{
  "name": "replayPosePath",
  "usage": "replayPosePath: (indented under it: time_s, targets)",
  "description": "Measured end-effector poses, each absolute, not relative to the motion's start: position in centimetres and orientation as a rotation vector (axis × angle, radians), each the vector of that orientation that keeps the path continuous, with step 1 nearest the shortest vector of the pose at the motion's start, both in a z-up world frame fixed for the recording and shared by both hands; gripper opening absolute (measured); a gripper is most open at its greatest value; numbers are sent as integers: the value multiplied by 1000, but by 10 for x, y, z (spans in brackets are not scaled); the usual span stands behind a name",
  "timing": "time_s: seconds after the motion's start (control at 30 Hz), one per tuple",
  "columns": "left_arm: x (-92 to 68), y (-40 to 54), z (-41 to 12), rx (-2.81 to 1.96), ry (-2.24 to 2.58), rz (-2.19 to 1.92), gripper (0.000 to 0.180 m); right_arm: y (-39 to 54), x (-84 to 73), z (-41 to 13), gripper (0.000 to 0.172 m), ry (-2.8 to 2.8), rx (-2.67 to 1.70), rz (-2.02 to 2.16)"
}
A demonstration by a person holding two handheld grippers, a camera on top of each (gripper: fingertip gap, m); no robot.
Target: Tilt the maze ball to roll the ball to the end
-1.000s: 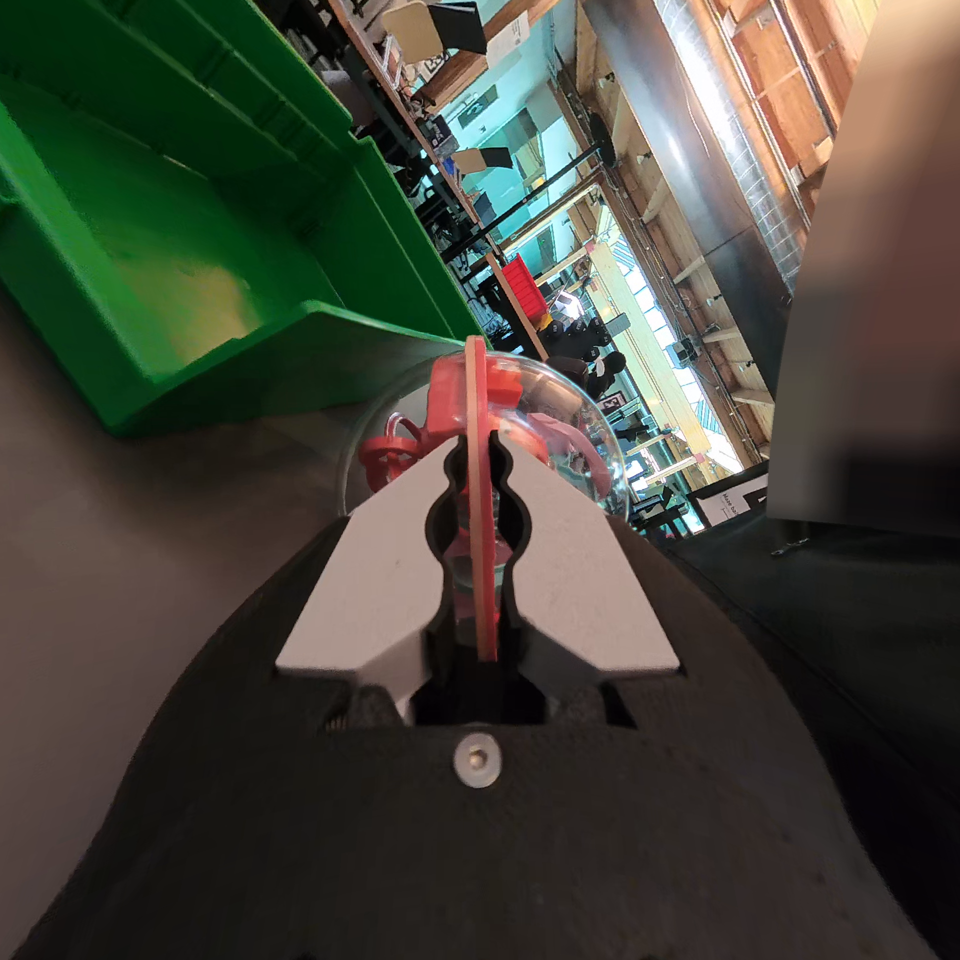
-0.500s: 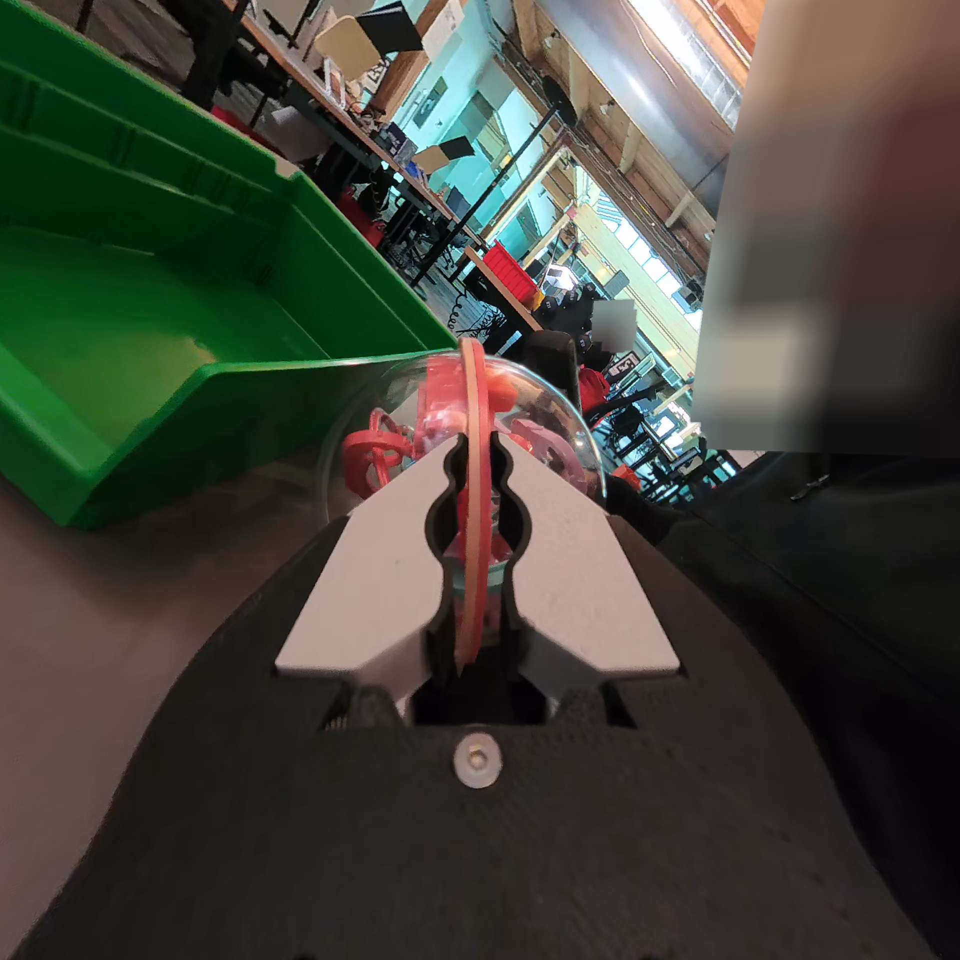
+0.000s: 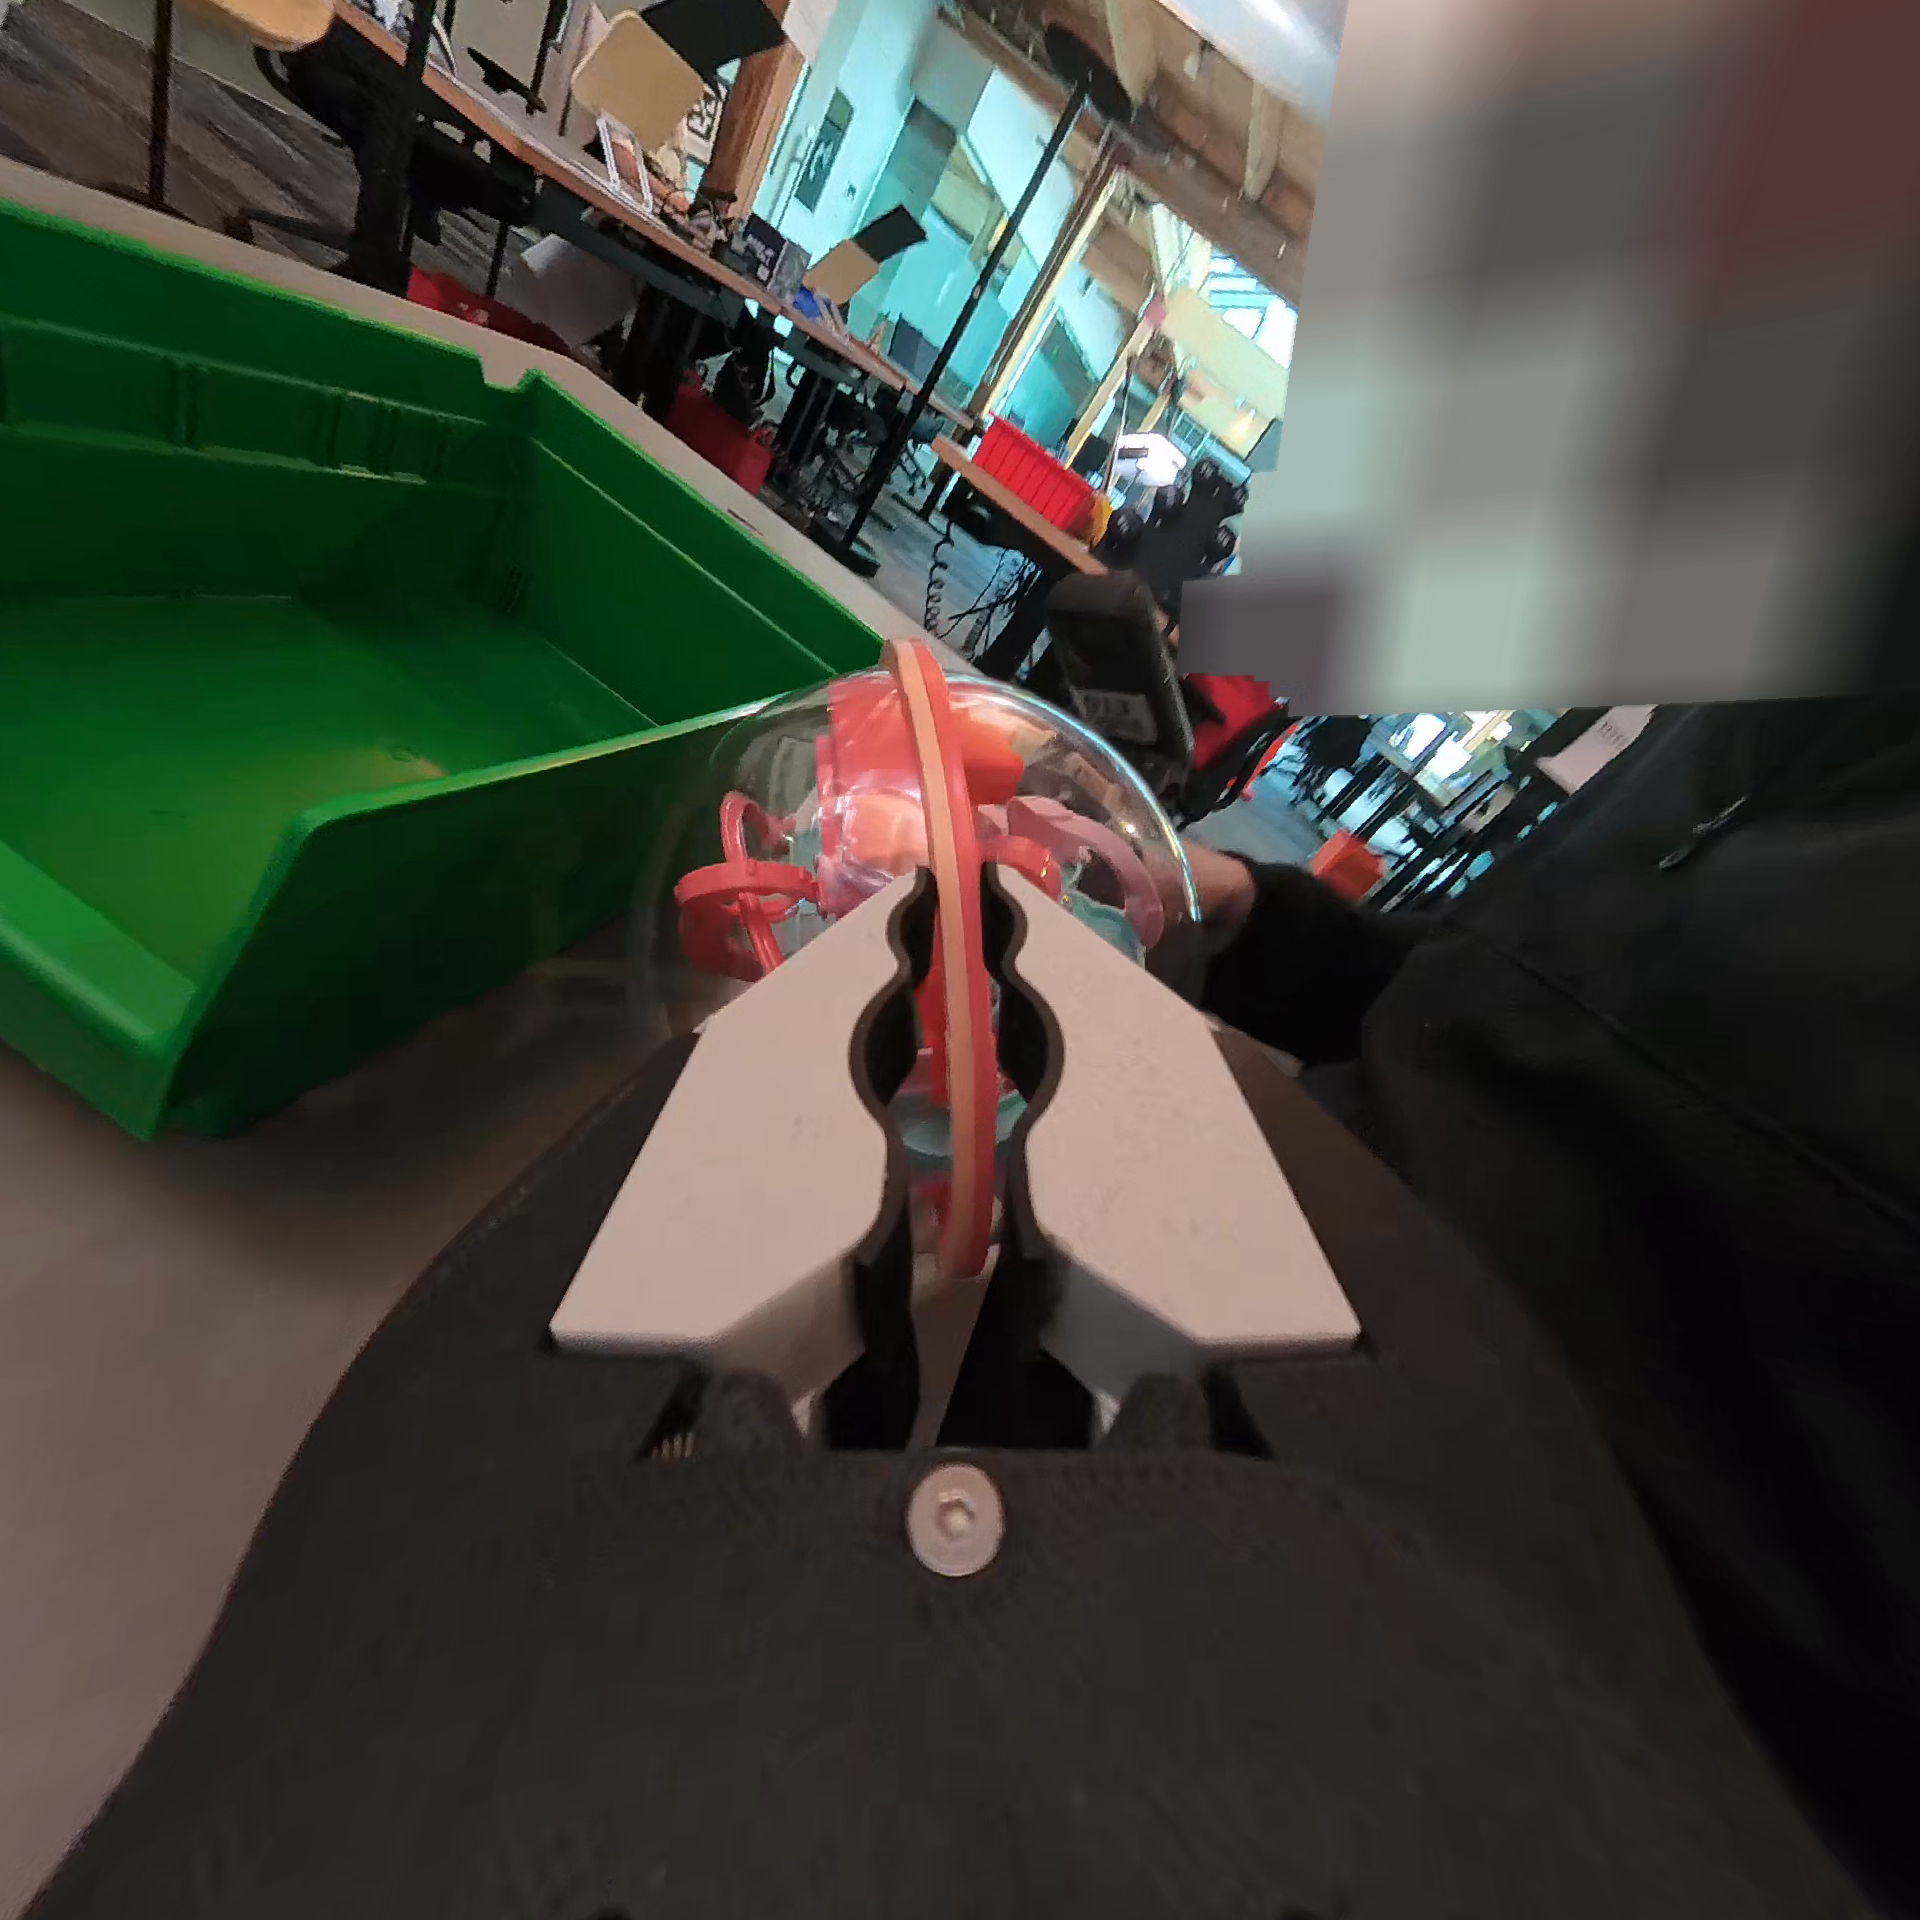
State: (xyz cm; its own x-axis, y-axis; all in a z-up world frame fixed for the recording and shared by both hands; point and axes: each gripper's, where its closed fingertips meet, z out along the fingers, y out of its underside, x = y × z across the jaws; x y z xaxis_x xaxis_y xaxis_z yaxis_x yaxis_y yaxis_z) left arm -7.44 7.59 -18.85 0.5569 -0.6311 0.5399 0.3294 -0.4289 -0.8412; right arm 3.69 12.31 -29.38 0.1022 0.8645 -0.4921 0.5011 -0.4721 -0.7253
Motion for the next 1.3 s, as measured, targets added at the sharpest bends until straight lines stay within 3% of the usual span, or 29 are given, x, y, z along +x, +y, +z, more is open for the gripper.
replayPosePath:
  time_s: [0.03, 0.3, 0.5, 0.77, 0.87, 1.3]
  targets:
    - [-73, 75, -188, -1701, 270, -1082, 7, 124, 38, -293, 4, -1356, -1994, 1289]
    - [-63, 74, -184, -1714, 334, -1016, 7, 134, 52, -272, 17, -1318, -1888, 1314]
    - [-61, 73, -183, -1708, 345, -1008, 7, 132, 56, -257, 36, -1365, -1778, 1424]
    - [-59, 78, -182, -1684, 383, -1054, 7, 119, 44, -240, 86, -1561, -1581, 1550]
    - [-59, 81, -181, -1677, 409, -1070, 7, 113, 38, -241, 98, -1633, -1542, 1561]
    - [-63, 90, -179, -1699, 362, -1004, 7, 102, 36, -243, 85, -1588, -1576, 1529]
